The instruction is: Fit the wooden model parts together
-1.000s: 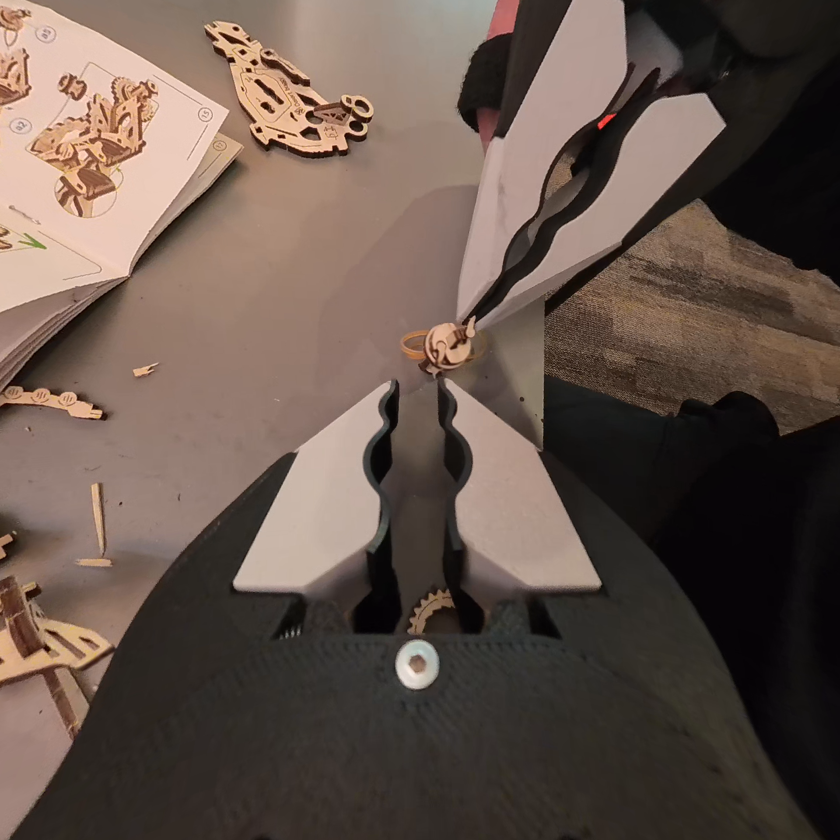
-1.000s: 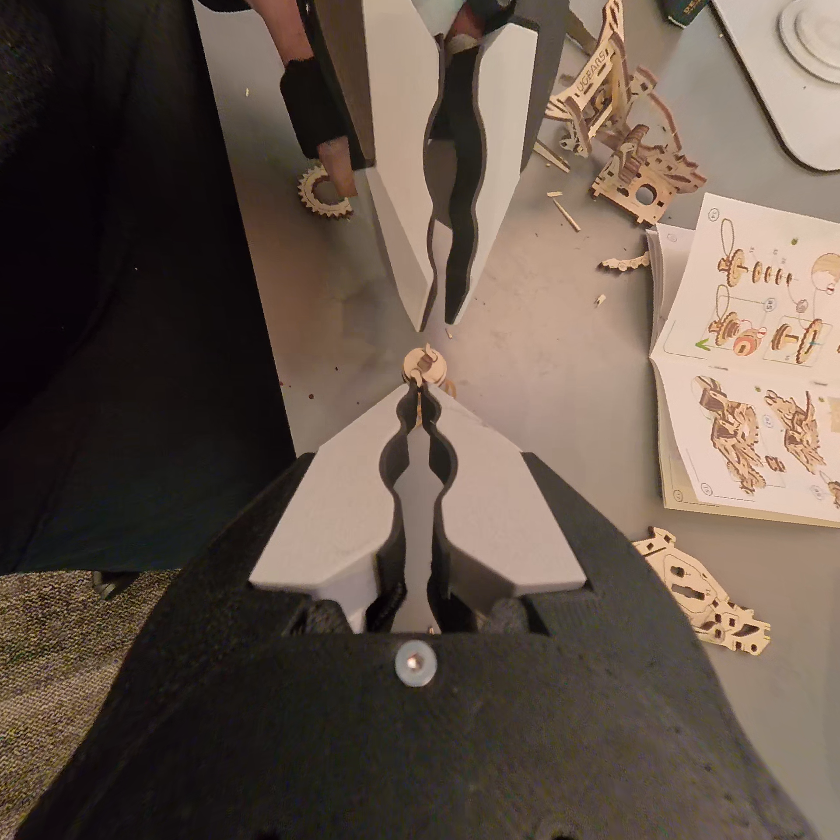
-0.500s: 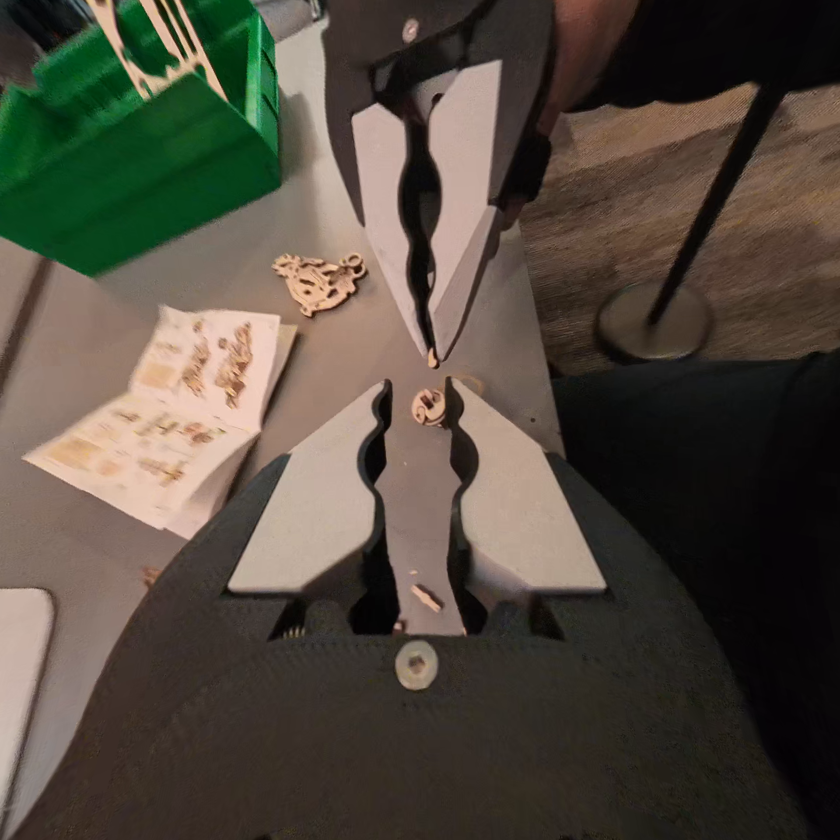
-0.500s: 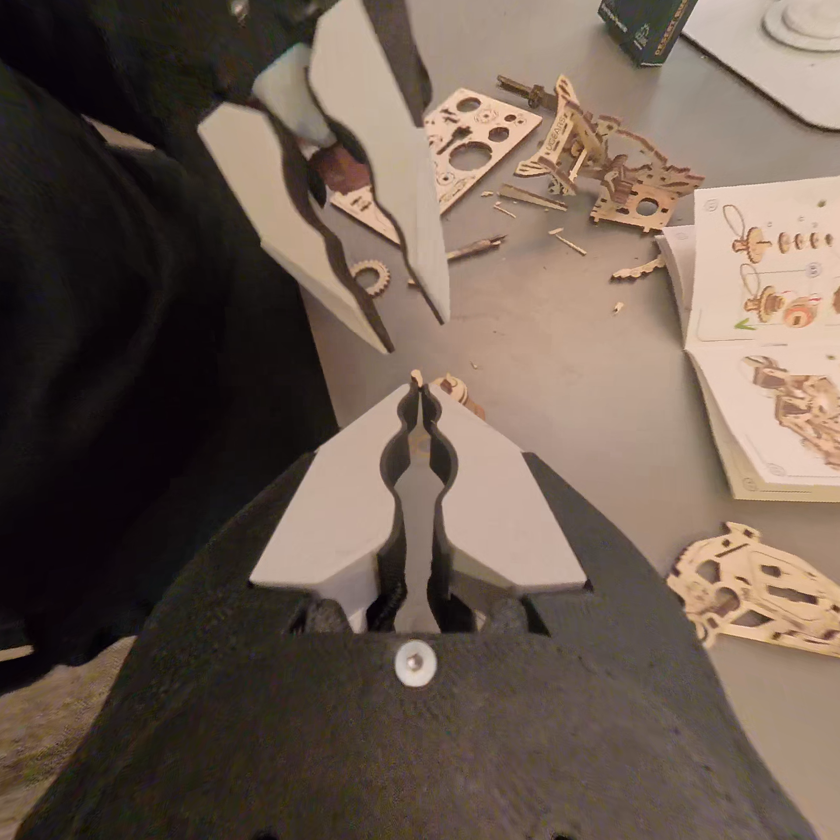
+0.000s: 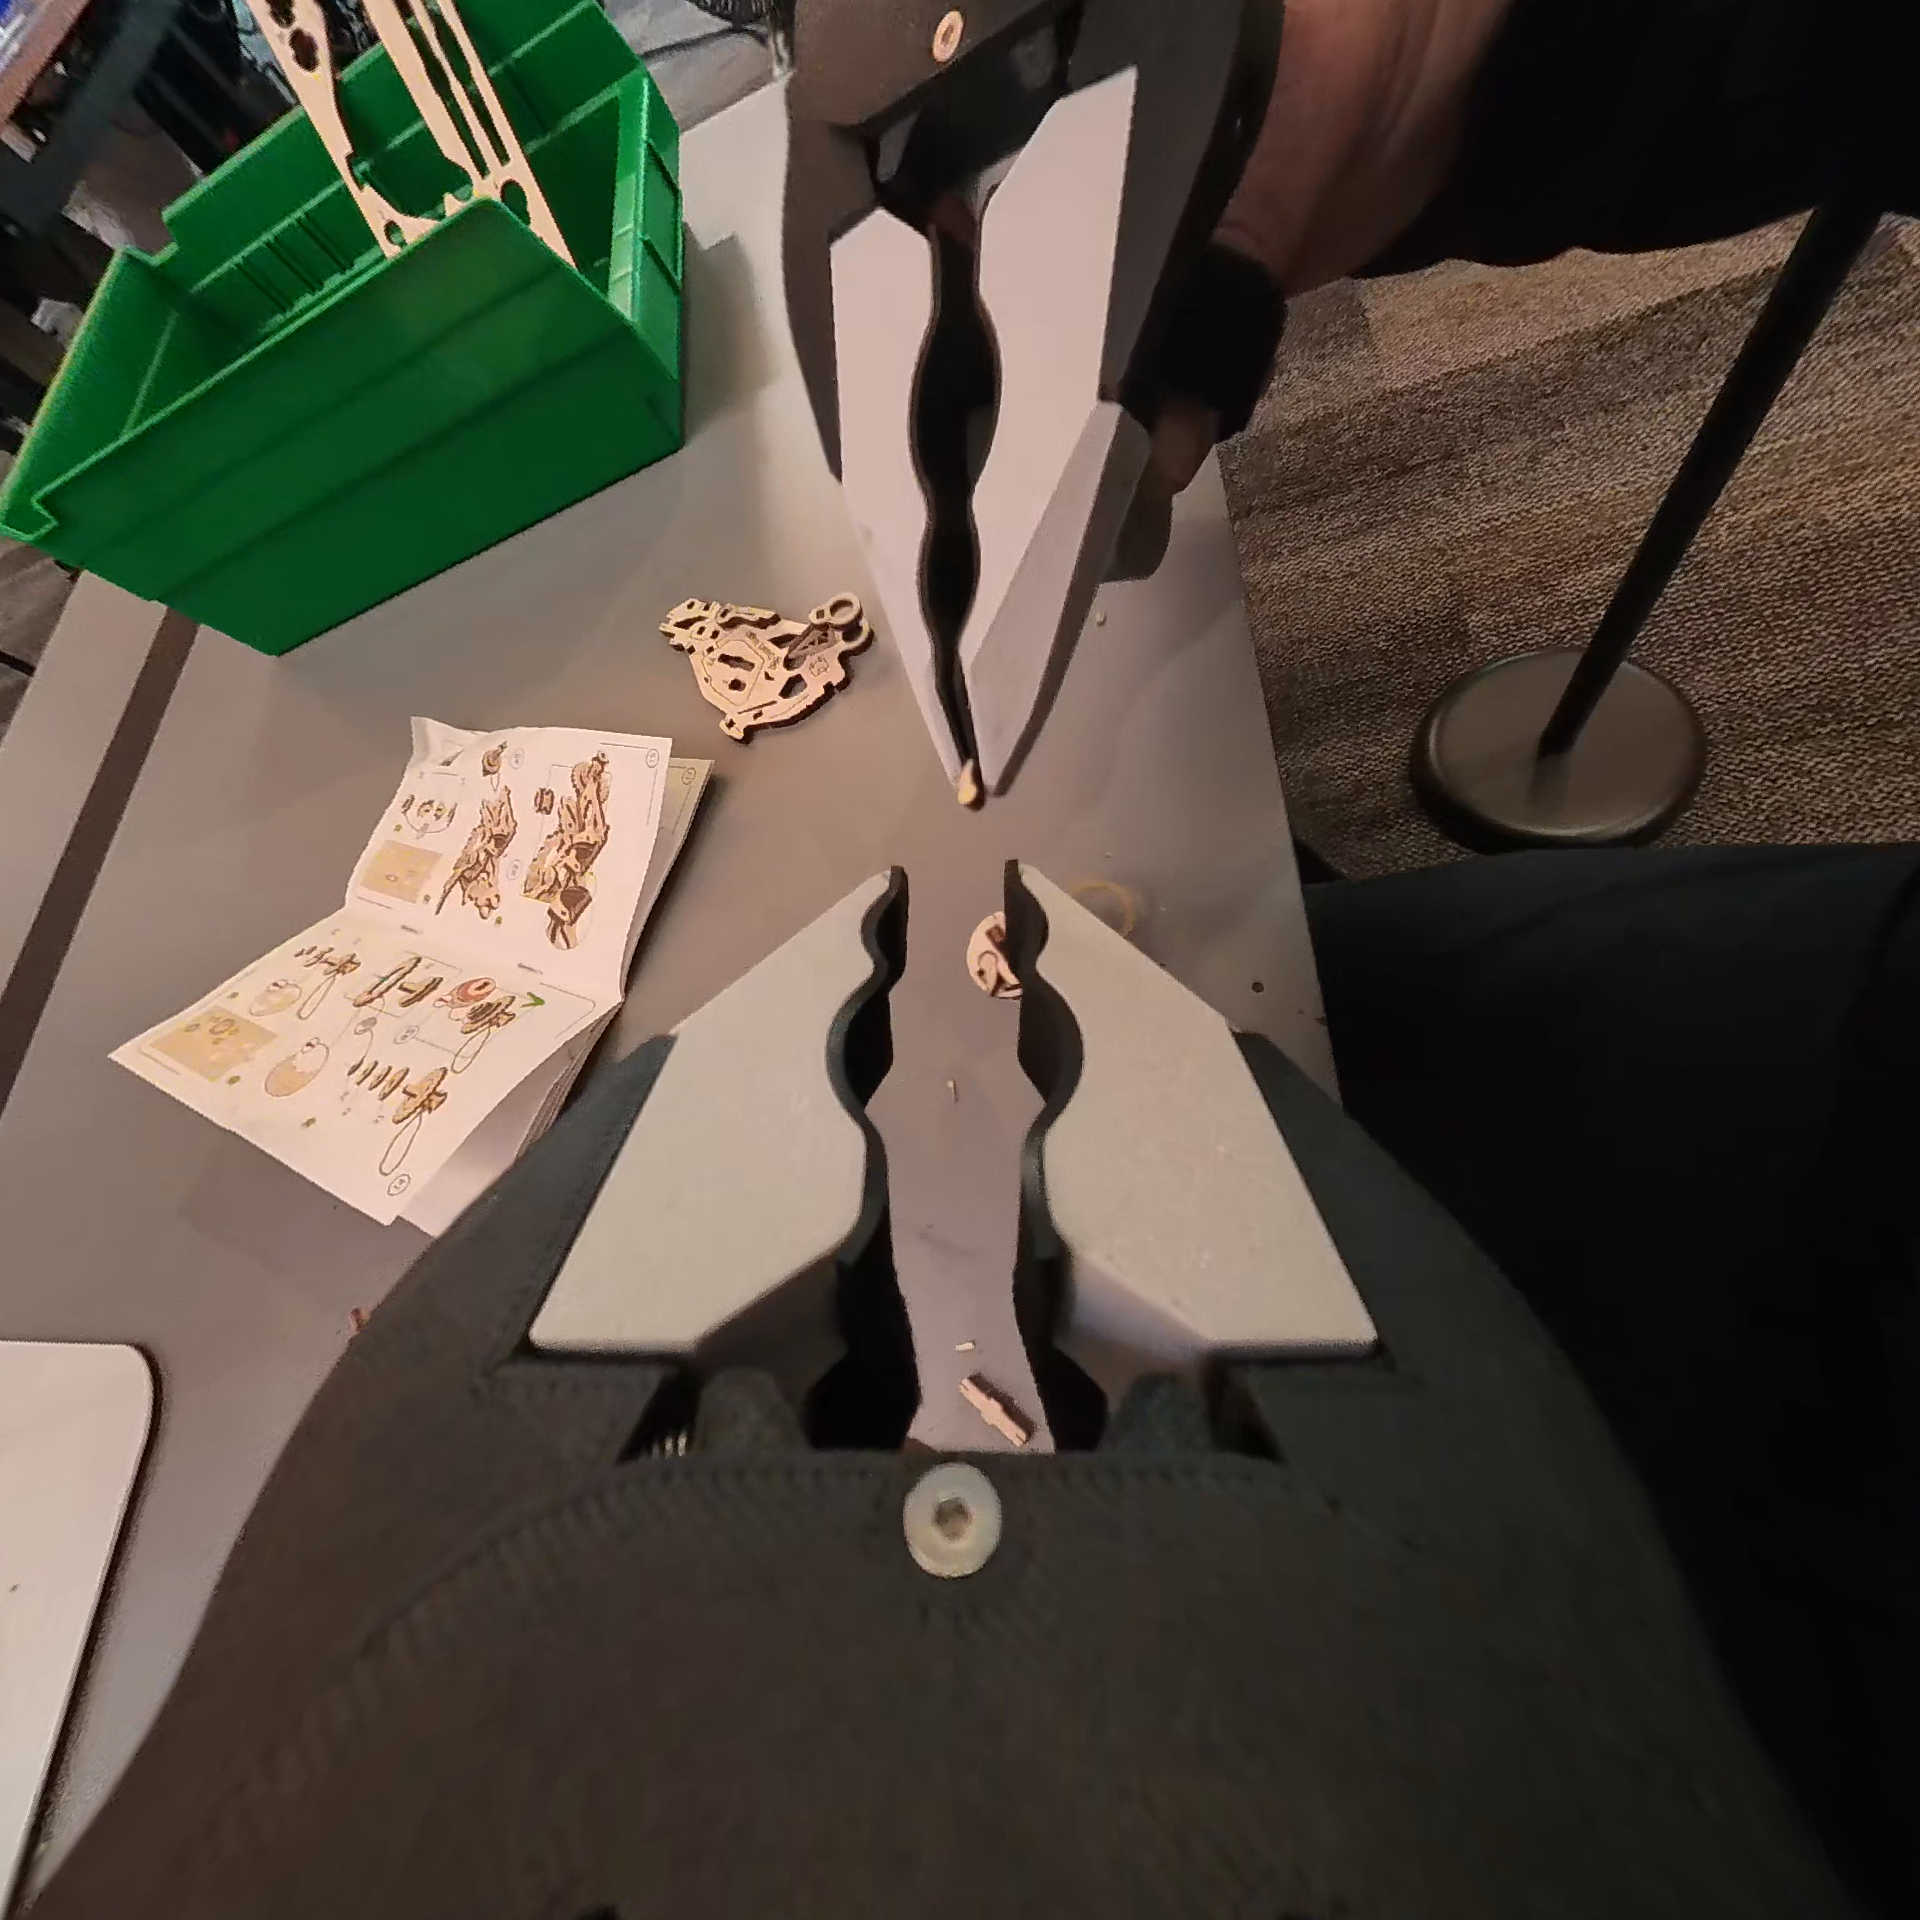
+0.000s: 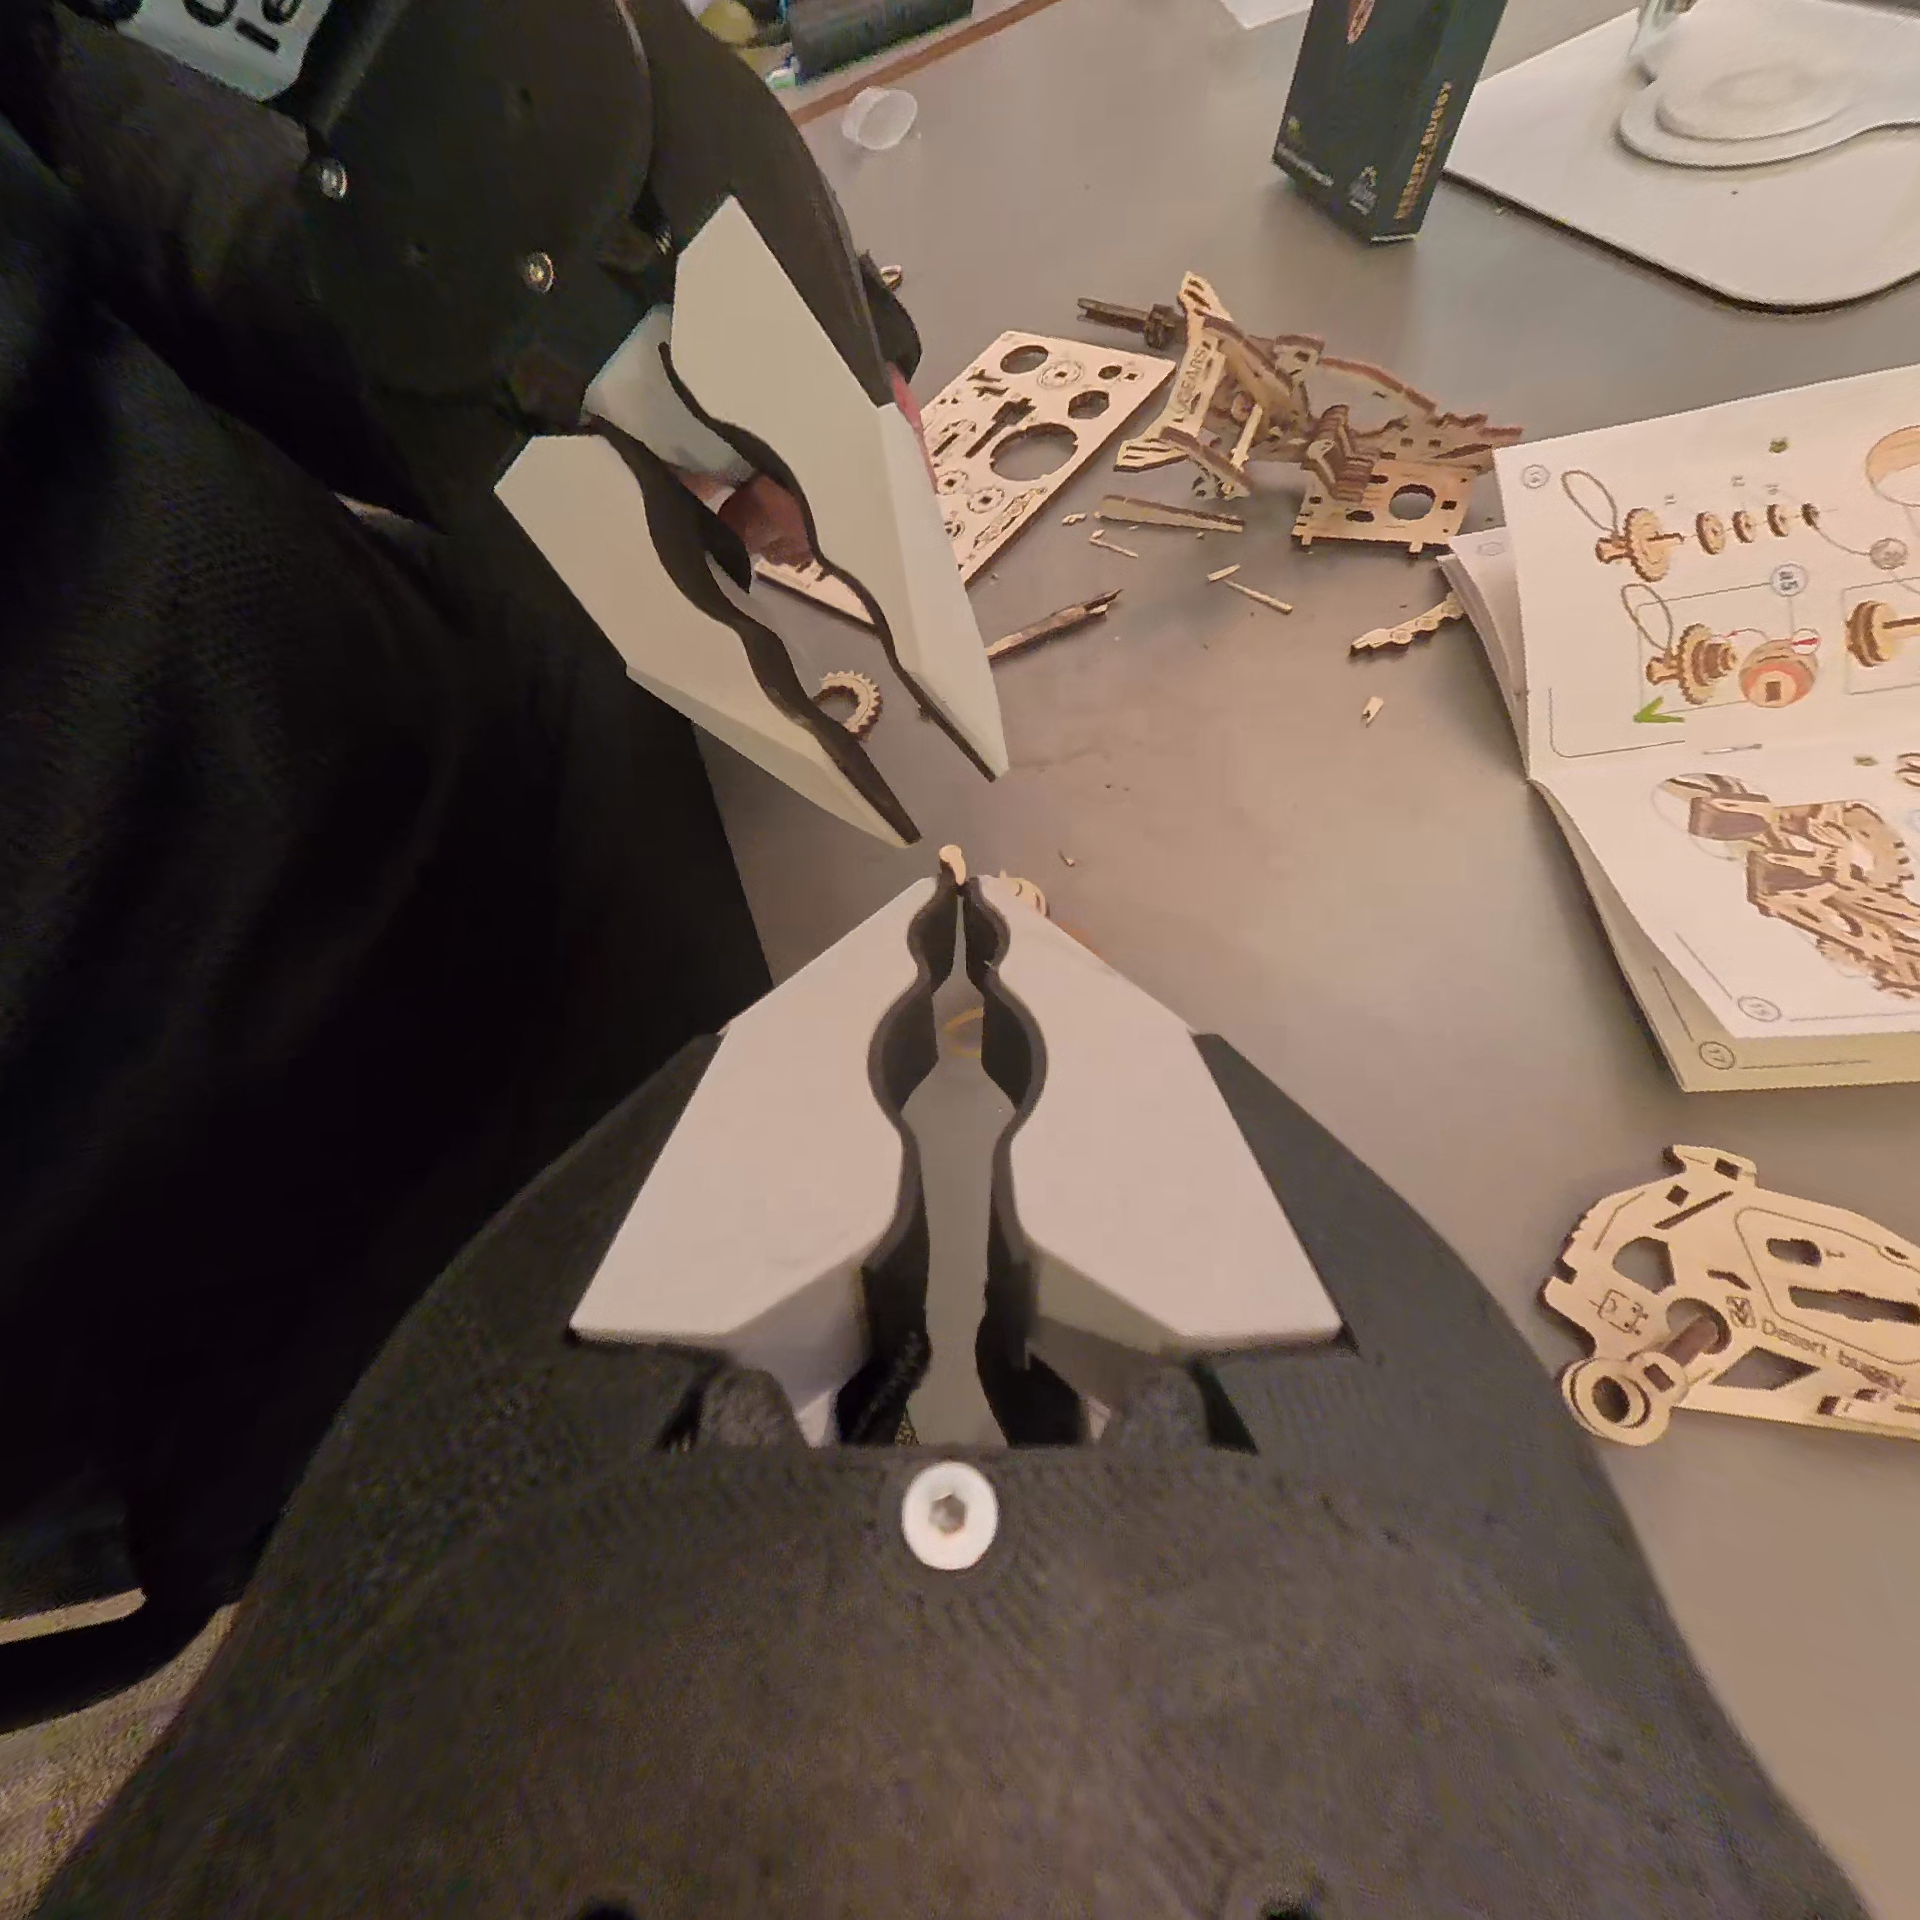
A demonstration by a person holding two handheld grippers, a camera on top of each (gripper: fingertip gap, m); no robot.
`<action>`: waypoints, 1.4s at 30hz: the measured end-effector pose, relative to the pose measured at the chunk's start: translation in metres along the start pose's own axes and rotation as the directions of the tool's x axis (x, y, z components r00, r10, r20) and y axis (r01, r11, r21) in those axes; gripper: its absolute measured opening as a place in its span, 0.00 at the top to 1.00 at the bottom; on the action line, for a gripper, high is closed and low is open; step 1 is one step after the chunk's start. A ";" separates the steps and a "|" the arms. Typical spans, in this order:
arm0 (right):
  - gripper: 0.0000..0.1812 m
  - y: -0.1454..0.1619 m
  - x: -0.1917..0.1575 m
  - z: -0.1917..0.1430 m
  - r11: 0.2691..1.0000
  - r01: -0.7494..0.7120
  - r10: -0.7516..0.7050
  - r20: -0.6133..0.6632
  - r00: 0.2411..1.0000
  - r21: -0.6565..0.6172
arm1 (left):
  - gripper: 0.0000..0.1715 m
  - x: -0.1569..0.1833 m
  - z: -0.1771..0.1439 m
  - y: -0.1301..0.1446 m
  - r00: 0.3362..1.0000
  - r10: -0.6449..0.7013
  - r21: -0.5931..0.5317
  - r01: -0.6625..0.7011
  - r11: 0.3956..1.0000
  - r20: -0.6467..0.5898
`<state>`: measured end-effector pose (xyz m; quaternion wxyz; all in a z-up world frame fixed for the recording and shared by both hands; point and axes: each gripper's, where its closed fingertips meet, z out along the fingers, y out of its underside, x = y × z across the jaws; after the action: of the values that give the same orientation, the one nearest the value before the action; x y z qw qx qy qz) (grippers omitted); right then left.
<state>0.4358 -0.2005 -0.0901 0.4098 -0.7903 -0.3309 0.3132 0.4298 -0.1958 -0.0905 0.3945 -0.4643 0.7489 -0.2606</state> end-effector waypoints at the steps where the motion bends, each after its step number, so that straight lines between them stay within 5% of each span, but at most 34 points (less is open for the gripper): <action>1: 1.00 0.000 0.001 -0.001 1.000 -0.006 0.006 -0.003 1.000 0.008 | 0.91 0.000 0.000 0.000 1.000 -0.004 0.002 0.004 1.000 0.000; 42: 1.00 0.006 0.005 -0.006 0.998 -0.040 0.041 -0.036 0.998 0.040 | 0.92 -0.004 0.000 0.004 1.000 -0.023 0.017 0.023 1.000 0.016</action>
<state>0.4448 -0.2018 -0.0937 0.4248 -0.7942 -0.3009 0.3133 0.4288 -0.1906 -0.0922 0.4015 -0.4716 0.7381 -0.2678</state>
